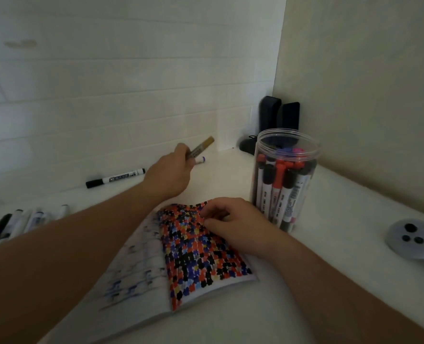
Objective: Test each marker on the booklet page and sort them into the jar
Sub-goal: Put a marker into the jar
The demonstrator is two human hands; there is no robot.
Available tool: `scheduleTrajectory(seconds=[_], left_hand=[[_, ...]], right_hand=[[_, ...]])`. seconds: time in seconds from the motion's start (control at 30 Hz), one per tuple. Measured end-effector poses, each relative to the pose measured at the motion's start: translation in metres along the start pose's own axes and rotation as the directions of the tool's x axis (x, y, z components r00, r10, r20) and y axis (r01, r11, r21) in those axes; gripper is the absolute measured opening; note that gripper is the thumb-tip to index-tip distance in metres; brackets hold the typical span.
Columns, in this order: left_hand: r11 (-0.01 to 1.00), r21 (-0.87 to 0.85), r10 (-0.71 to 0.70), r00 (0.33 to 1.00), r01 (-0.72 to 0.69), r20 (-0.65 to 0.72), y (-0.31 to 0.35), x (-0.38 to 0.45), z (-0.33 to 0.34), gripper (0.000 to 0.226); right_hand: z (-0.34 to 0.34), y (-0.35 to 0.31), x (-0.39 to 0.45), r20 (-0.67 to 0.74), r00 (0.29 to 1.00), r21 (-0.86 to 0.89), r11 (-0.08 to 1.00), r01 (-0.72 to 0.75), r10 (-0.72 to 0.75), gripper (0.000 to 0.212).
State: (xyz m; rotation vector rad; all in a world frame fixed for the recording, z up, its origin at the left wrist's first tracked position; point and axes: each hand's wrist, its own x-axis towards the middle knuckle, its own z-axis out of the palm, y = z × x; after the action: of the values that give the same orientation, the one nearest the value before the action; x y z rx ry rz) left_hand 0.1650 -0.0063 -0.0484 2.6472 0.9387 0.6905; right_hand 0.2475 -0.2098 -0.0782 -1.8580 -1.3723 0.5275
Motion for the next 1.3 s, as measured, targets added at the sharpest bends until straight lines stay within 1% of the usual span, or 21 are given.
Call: scheduleTrajectory(seconds=[0.07, 0.13, 0.2, 0.27, 0.37, 0.43, 0.53, 0.6, 0.63, 0.7, 0.77, 0.8, 0.83, 0.87, 0.9, 0.93, 1.0, 1.07, 1.13, 1.2, 1.3], left_hand=[[0.914, -0.398, -0.052, 0.996, 0.075, 0.068, 0.011, -0.028, -0.020, 0.016], [0.851, -0.523, 0.018, 0.992, 0.051, 0.127, 0.015, -0.062, -0.034, 0.013], [0.826, -0.564, 0.116, 0.979, -0.003, 0.165, 0.016, -0.095, -0.040, 0.015], [0.814, -0.580, 0.150, 0.974, -0.026, 0.168, 0.014, -0.117, -0.041, 0.018], [0.822, -0.569, 0.150, 0.973, -0.023, 0.177, 0.005, -0.133, -0.037, 0.020], [0.877, -0.463, 0.218, 0.966, -0.131, 0.142, 0.002, -0.139, -0.034, 0.023], [0.894, -0.324, 0.352, 0.932, -0.309, 0.083, 0.001, -0.144, -0.029, 0.034], [0.886, -0.315, 0.367, 0.930, -0.340, 0.031, -0.001, -0.145, -0.027, 0.039], [0.883, -0.343, 0.342, 0.940, -0.320, 0.002, -0.003, -0.145, -0.028, 0.042], [0.862, -0.446, 0.245, 0.968, -0.241, -0.050, -0.004, -0.145, -0.029, 0.056], [0.785, -0.605, 0.112, 0.991, -0.134, -0.074, -0.004, -0.144, -0.031, 0.067], [0.738, -0.669, 0.055, 0.996, -0.087, -0.069, -0.005, -0.144, -0.031, 0.064], [0.712, -0.701, 0.015, 0.998, -0.048, -0.054, -0.007, -0.143, -0.031, 0.052], [0.709, -0.705, 0.000, 1.000, -0.022, -0.031, -0.008, -0.143, -0.032, 0.036], [0.716, -0.698, 0.005, 1.000, -0.004, -0.001, -0.010, -0.144, -0.032, 0.022], [0.721, -0.693, 0.031, 0.999, -0.006, 0.023, -0.010, -0.146, -0.033, 0.019], [0.741, -0.670, 0.106, 0.994, -0.056, 0.034, -0.010, -0.150, -0.033, 0.029], [0.781, -0.610, 0.206, 0.977, -0.134, 0.048, -0.008, -0.152, -0.033, 0.031], [0.836, -0.506, 0.294, 0.952, -0.211, 0.088, -0.006, -0.153, -0.032, 0.038], [0.869, -0.401, 0.356, 0.929, -0.289, 0.102, -0.003, -0.154, -0.030, 0.045], [0.878, -0.360, 0.368, 0.926, -0.315, 0.087, 0.000, -0.154, -0.026, 0.029]], right_hand=[[0.001, 0.000, 0.001, -0.043, 0.999, 0.000, 1.000, 0.000, 0.000, 0.021], [0.000, -0.004, 0.001, -0.117, 0.992, 0.152, 0.988, -0.019, 0.037, 0.022], [-0.002, -0.014, -0.002, -0.160, 0.978, 0.435, 0.899, -0.051, 0.133, 0.029], [-0.007, -0.027, -0.006, -0.096, 0.969, 0.677, 0.729, -0.104, 0.226, 0.041], [-0.014, -0.040, -0.016, 0.114, 0.963, 0.793, 0.561, -0.237, 0.246, 0.062], [-0.018, -0.042, -0.023, 0.246, 0.950, 0.789, 0.529, -0.313, 0.194, 0.057], [-0.022, -0.038, -0.032, 0.358, 0.922, 0.689, 0.624, -0.368, 0.148, 0.031], [-0.023, -0.033, -0.034, 0.388, 0.913, 0.625, 0.691, -0.363, 0.128, 0.017], [-0.024, -0.031, -0.035, 0.410, 0.905, 0.611, 0.703, -0.365, 0.114, 0.015], [-0.025, -0.029, -0.036, 0.466, 0.882, 0.592, 0.713, -0.376, 0.078, 0.023], [-0.026, -0.029, -0.036, 0.496, 0.868, 0.575, 0.733, -0.363, 0.041, 0.045], [-0.026, -0.029, -0.036, 0.487, 0.873, 0.582, 0.737, -0.344, 0.023, 0.056], [-0.025, -0.028, -0.035, 0.462, 0.887, 0.607, 0.728, -0.320, 0.005, 0.063], [-0.025, -0.028, -0.034, 0.426, 0.905, 0.644, 0.707, -0.292, -0.014, 0.062], [-0.023, -0.028, -0.033, 0.383, 0.924, 0.682, 0.682, -0.263, -0.027, 0.052], [-0.020, -0.029, -0.033, 0.340, 0.940, 0.714, 0.660, -0.234, -0.033, 0.039], [-0.012, -0.030, -0.032, 0.265, 0.964, 0.753, 0.627, -0.200, -0.011, 0.023], [-0.003, -0.033, -0.031, 0.182, 0.982, 0.772, 0.612, -0.171, 0.044, 0.022], [0.007, -0.034, -0.030, 0.108, 0.992, 0.752, 0.647, -0.129, 0.072, 0.027], [0.015, -0.035, -0.031, 0.080, 0.996, 0.704, 0.705, -0.084, 0.038, 0.026], [0.020, -0.039, -0.034, 0.046, 0.999, 0.642, 0.765, -0.040, 0.013, 0.020]])
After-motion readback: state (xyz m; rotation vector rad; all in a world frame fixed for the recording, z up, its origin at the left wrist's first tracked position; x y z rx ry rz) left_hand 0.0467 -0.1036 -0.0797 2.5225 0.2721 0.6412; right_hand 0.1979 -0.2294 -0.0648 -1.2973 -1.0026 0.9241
